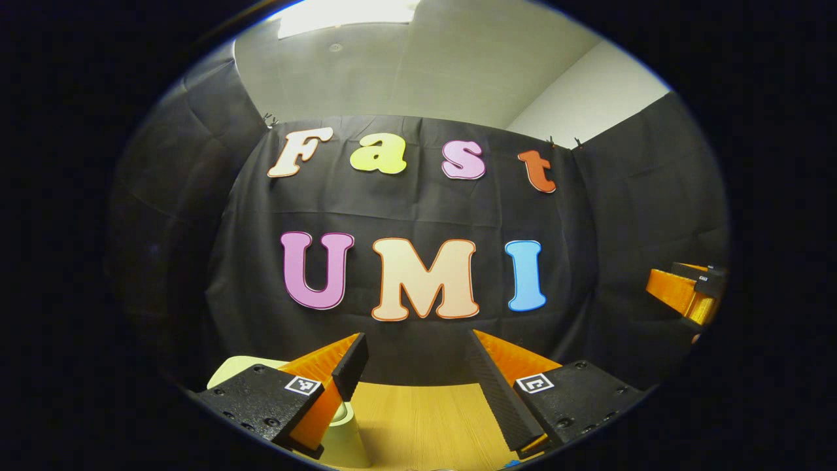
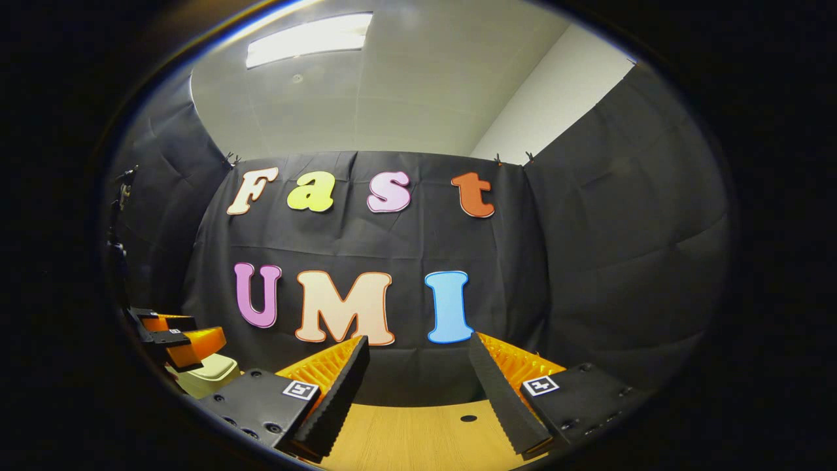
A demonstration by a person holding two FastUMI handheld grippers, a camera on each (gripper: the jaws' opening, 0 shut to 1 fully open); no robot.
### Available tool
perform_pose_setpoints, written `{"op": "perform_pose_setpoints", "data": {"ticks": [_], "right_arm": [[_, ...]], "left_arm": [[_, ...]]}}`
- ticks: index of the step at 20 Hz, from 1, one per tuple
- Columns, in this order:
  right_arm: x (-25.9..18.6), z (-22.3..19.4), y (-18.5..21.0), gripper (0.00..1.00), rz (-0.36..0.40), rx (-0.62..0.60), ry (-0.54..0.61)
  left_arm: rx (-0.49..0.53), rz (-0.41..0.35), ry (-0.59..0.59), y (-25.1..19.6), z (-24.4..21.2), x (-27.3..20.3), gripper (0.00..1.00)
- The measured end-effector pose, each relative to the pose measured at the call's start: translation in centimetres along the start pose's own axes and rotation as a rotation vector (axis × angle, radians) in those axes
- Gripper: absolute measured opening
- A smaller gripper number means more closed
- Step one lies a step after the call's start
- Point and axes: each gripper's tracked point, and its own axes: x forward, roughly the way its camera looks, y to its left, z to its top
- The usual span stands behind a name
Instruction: Press the lid of the desktop garbage bin to open it, pick up the crumpled paper on the desktop and throw it into the bin, then pick up the pop can on the desktop and drop it into the bin, and finally close the garbage bin lid.
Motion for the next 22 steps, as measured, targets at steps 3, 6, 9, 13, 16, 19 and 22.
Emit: {"op": "perform_pose_setpoints", "data": {"ticks": [3,6,9,13,16,19,22], "right_arm": [[0.2,-0.7,0.4,0.97,0.012,0.01,0.021],[0.3,-0.9,0.6,0.97,0.02,0.009,0.028],[0.2,-1.2,0.9,0.97,0.033,0.001,0.031],[0.2,-1.5,1.4,0.97,0.048,0.005,0.035],[0.2,-1.2,2.1,0.97,0.065,0.004,0.025],[0.3,-1.3,3.0,0.97,0.078,-0.005,0.018],[0.4,-1.9,4.0,0.97,0.092,0.006,0.031]], "left_arm": [[0.012,0.014,-0.013,0.5,0.4,0.0,0.92],[0.022,0.025,-0.011,0.8,0.3,-0.1,0.92],[0.04,0.026,0.003,1.0,0.0,-0.2,0.75],[0.049,0.029,0.009,1.8,-0.3,-0.5,0.53],[0.048,0.029,0.03,2.4,-0.9,-0.6,0.33],[0.062,0.085,0.026,4.6,-0.7,-1.1,0.12],[0.086,0.141,0.025,6.5,-1.0,-1.7,0.0]]}}
